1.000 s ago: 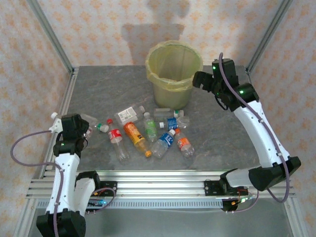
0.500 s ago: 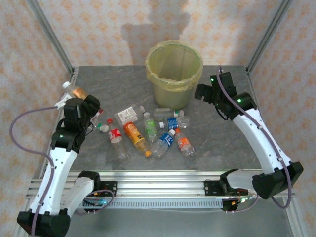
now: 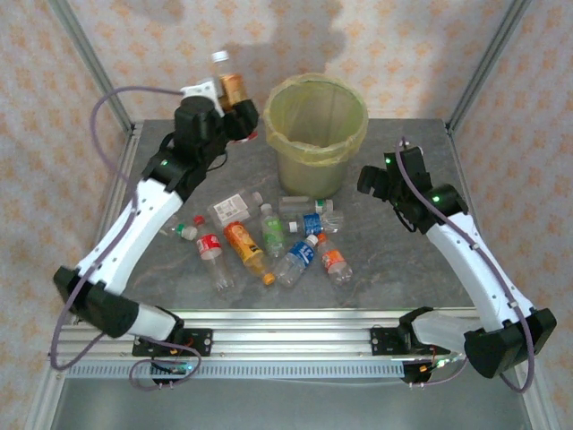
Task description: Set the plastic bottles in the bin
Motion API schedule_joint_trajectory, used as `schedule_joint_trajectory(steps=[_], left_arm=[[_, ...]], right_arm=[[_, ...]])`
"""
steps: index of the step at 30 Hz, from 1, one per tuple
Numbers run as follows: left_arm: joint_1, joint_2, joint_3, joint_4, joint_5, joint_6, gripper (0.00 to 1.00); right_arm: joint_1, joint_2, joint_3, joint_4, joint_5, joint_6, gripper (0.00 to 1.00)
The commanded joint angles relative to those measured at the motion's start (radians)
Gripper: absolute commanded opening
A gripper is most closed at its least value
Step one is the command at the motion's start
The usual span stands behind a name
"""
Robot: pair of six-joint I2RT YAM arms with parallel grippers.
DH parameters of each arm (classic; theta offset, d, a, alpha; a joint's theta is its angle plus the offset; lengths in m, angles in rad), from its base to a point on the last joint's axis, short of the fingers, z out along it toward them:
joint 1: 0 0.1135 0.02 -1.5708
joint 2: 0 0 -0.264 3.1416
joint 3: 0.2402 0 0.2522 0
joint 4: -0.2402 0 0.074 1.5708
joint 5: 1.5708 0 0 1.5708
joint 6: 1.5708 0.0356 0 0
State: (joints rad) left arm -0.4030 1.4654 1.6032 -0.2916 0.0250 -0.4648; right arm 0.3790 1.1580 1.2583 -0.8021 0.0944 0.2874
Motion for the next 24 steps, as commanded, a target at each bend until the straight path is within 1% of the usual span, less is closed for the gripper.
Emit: schedule_joint_trajectory(steps=[1, 5, 8, 12, 15, 20, 24], left_arm=[[-0.024, 0.108, 0.151, 0.027, 0.05, 0.15, 0.59], [-0.029, 0.258, 0.329, 0.024, 0.122, 0.225, 0.6], [-0.033, 0.364, 0.465, -0.019, 0.179, 0.273, 0.61], [-0.039, 0.526, 0.678, -0.157, 0.263, 0.333, 0.63], [-0.042, 0.625, 0.819, -0.257, 0.321, 0.408, 0.65], [-0.042, 0.74, 0.959, -0.353, 0.375, 0.487, 0.66], [-0.043, 0.777, 0.979, -0.395, 0.4, 0.528, 0.66]], right_arm=[[-0.001, -0.02, -0.028, 0.016, 0.011, 0.024, 0.99], [-0.001, -0.032, -0.047, 0.024, -0.011, 0.042, 0.99], [-0.002, -0.05, -0.066, 0.028, -0.016, 0.05, 0.99], [-0.002, -0.076, -0.084, 0.019, -0.004, 0.058, 0.99], [-0.002, -0.091, -0.091, 0.009, 0.0, 0.064, 0.99], [-0.001, -0.098, -0.092, 0.004, 0.0, 0.072, 0.99], [-0.002, -0.094, -0.09, 0.0, -0.005, 0.083, 0.99]])
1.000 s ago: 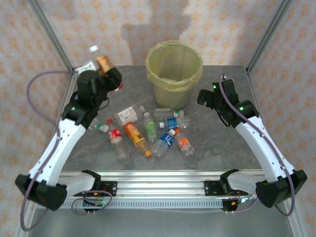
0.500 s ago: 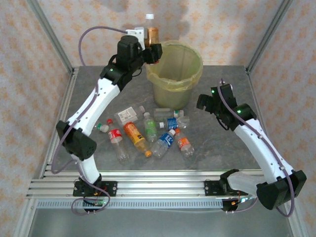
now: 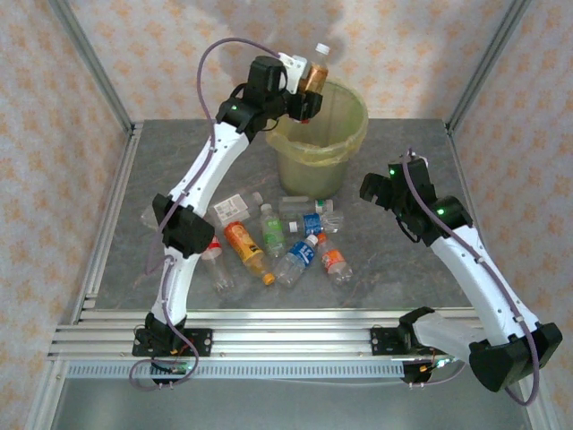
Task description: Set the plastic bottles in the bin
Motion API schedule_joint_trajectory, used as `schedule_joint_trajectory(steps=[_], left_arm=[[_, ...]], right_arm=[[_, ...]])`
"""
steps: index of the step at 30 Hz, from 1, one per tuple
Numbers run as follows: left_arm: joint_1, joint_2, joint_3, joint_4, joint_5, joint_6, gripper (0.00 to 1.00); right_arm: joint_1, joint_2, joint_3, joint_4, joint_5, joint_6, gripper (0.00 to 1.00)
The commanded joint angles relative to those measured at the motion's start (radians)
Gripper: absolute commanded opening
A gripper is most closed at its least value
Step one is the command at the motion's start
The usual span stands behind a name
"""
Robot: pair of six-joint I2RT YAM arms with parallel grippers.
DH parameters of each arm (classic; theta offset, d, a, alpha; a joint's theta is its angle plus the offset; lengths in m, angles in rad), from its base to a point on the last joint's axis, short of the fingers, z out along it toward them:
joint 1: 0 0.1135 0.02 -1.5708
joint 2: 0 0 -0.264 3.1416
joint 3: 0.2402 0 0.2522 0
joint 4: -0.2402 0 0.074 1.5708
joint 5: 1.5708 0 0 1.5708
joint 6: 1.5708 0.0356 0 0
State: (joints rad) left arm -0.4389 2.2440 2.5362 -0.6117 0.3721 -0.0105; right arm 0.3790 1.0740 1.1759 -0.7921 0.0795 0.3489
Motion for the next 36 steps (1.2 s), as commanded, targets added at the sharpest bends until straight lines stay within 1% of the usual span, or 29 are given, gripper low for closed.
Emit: schedule_joint_trajectory(steps=[1, 4, 9, 11, 14, 20, 23, 28, 31, 35, 36], left_arm=[[-0.008, 0.003, 0.044, -0.082, 0.051, 0.081, 0.66], [-0.008, 0.023, 0.044, -0.106, 0.039, 0.107, 0.67], [-0.007, 0.052, 0.045, -0.121, 0.036, 0.14, 0.74], [-0.008, 0.064, 0.045, -0.124, 0.037, 0.15, 0.8], [-0.008, 0.081, 0.045, -0.132, 0.039, 0.163, 0.84], [-0.008, 0.1, 0.045, -0.138, 0.039, 0.165, 0.85], [-0.008, 0.101, 0.048, -0.135, 0.034, 0.162, 0.85], [-0.008, 0.086, 0.081, -0.143, 0.018, 0.152, 0.86], [-0.009, 0.056, 0.091, -0.141, 0.009, 0.142, 0.91], [-0.011, -0.006, 0.092, -0.137, -0.001, 0.128, 1.0], [-0.011, -0.022, 0.092, -0.137, -0.007, 0.126, 1.0]], right_arm=[[-0.002, -0.01, -0.006, -0.013, 0.011, 0.023, 0.99], [-0.002, -0.011, 0.0, -0.028, 0.015, 0.026, 0.99], [-0.001, -0.017, 0.004, -0.046, 0.017, 0.032, 0.99], [-0.002, -0.02, 0.0, -0.047, 0.019, 0.036, 0.99], [-0.001, -0.023, 0.001, -0.055, 0.017, 0.04, 0.99], [-0.001, -0.021, -0.014, -0.078, -0.016, 0.034, 1.0], [-0.002, -0.023, -0.036, -0.088, -0.046, 0.033, 0.99], [0.005, -0.031, -0.086, -0.103, -0.13, 0.04, 0.95], [0.02, -0.034, -0.116, -0.114, -0.153, 0.043, 0.93], [0.047, -0.037, -0.159, -0.112, -0.199, 0.045, 0.92], [0.058, -0.037, -0.166, -0.112, -0.205, 0.045, 0.92]])
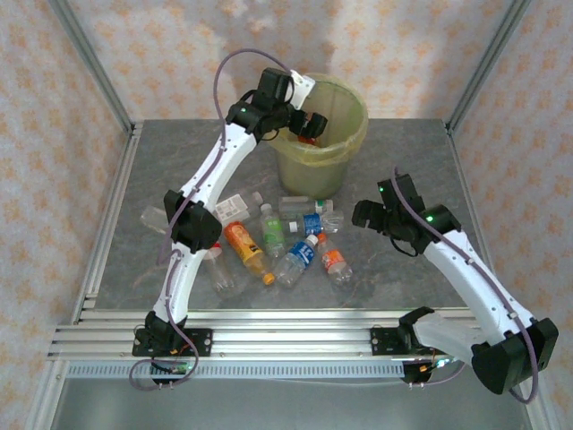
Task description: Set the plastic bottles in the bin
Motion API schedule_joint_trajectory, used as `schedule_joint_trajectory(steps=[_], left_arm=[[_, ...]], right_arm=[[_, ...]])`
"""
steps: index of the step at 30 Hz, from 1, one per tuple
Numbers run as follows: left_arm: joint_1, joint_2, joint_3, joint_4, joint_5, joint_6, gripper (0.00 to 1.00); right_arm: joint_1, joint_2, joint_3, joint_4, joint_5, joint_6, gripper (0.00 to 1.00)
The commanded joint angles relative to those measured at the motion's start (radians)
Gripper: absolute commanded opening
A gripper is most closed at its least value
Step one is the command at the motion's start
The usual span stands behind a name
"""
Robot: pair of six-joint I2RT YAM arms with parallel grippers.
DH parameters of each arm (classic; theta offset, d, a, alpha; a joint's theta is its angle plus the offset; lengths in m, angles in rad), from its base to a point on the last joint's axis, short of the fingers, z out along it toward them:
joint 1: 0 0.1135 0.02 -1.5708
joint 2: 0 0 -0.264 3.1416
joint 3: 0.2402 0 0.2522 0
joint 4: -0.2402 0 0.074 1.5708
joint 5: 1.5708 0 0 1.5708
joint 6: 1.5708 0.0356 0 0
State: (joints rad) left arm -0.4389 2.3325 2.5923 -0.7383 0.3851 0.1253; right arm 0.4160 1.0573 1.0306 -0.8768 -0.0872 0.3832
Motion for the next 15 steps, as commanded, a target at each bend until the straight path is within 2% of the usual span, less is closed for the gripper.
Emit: schedule_joint_trajectory(steps=[1, 9, 15], left_arm=[[-0.011, -0.128, 0.036, -0.013, -0.028, -0.015, 1.0], [-0.012, -0.298, -0.024, -0.02, -0.118, -0.076, 1.0], [-0.012, -0.538, -0.3, 0.094, -0.251, -0.144, 1.0]], right_arm=[[0.034, -0.019, -0.03, -0.027, -0.044, 0.014, 0.92], [0.16, 0.016, -0.091, -0.016, -0.055, 0.044, 0.9], [0.233, 0.088, -0.093, -0.011, -0.057, 0.049, 0.89]])
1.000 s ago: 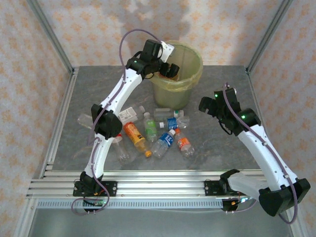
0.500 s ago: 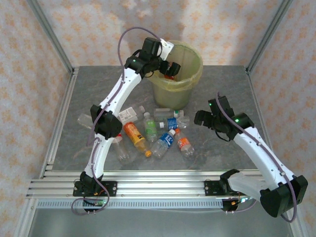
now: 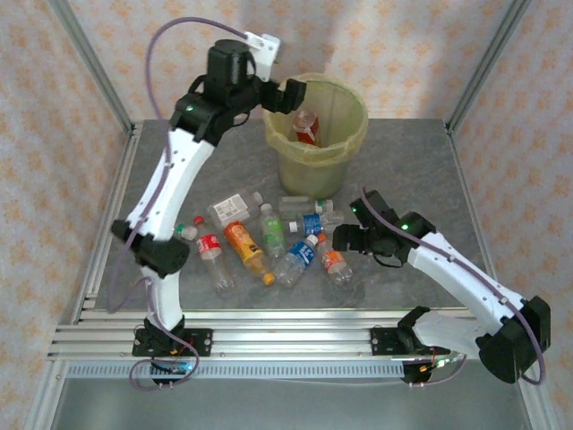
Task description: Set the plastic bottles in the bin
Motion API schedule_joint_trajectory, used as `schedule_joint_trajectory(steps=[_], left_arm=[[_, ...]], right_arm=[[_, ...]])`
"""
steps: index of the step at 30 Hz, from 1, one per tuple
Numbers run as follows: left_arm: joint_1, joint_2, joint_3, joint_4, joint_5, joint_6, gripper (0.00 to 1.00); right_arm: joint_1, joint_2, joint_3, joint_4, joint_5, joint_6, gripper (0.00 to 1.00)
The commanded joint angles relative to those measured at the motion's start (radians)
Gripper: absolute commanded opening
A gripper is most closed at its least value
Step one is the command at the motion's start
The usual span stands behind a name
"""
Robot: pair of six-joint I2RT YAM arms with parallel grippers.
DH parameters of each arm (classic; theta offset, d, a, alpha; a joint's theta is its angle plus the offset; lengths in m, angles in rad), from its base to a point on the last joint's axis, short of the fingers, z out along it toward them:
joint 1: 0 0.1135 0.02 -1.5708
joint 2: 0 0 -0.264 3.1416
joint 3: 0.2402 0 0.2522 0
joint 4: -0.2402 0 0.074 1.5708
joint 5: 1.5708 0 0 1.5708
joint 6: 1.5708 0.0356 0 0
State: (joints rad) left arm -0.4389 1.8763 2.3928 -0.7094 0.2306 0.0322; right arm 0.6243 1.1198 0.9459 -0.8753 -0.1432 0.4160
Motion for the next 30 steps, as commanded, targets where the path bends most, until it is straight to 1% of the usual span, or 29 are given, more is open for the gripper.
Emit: schedule_joint_trajectory(steps=[1, 8, 11, 16, 20, 22, 30], left_arm=[[-0.011, -0.126, -0.165, 0.093, -0.119, -0.063, 1.0], [-0.012, -0.446, -0.627, 0.297, -0.297, -0.165, 1.0], [-0.012, -0.566, -0.781, 0.349, -0.376, -0.215, 1.0], [-0.011, -0.721, -0.976, 0.383, -0.506, -0.288, 1.0], [-0.009, -0.798, -1.072, 0.378, -0.594, -0.348, 1.0], [-0.008, -0.817, -1.099, 0.378, -0.614, -0.364, 1.0], [-0.004, -0.818, -1.113, 0.341, -0.635, -0.39, 1.0]], right_arm=[[0.034, 0.043, -0.007, -0.014, -0.003, 0.015, 0.88], [0.088, 0.192, 0.006, -0.016, -0.042, -0.011, 0.88], [0.095, 0.245, 0.014, -0.019, -0.055, -0.03, 0.89], [0.095, 0.303, 0.013, 0.005, -0.055, -0.047, 0.89], [0.095, 0.35, 0.011, 0.031, -0.062, -0.053, 0.88], [0.095, 0.372, 0.013, 0.037, -0.056, -0.058, 0.87], [0.096, 0.433, 0.022, 0.061, -0.014, -0.078, 0.84]])
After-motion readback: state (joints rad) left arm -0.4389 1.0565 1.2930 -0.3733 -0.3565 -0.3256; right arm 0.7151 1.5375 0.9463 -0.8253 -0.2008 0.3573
